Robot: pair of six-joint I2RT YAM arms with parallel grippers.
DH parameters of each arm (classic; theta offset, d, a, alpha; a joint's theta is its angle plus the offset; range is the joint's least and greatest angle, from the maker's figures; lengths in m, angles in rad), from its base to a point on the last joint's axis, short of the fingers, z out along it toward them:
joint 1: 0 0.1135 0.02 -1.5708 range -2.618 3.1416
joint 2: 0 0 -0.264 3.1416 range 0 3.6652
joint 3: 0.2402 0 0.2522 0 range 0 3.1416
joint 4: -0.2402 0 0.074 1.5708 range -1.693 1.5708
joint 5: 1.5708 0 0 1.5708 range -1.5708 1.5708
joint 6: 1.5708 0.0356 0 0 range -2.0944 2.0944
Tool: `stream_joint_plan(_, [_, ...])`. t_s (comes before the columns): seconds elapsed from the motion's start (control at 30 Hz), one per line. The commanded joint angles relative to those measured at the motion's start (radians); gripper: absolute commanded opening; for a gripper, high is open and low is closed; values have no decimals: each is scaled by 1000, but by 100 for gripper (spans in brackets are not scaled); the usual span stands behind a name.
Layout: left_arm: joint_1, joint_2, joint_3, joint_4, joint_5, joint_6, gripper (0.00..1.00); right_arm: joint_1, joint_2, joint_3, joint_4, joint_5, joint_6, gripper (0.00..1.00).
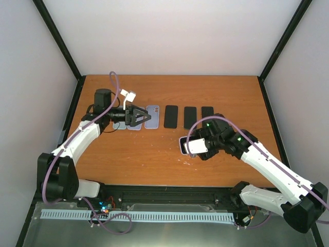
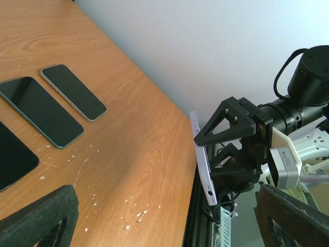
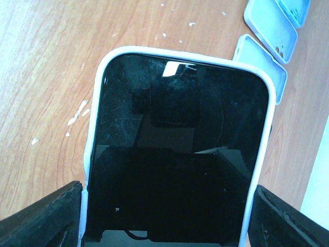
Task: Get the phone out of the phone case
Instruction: Pick up the phone at the center of the board.
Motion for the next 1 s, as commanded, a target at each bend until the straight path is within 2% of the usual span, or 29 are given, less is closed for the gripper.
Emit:
stream_joint_plan(0.0, [-35, -29, -10, 19, 52, 22, 94, 96, -45, -17, 16, 135, -129, 51])
stream_joint_plan(0.27, [-128, 40, 32, -144, 56, 145, 88, 238, -44, -22, 35, 248, -206, 49])
stream_joint_plan(0.47, [-223, 103, 81, -254, 29, 238, 82, 286, -15, 3, 37, 285, -221, 49])
stream_joint_plan(0.67, [-330, 133, 113, -290, -15, 282, 77, 319, 7, 12, 52, 318, -231, 49])
stream_joint_plan(0.97, [-401, 189, 144, -293, -69, 282, 72, 355, 22, 41, 70, 339, -231, 49])
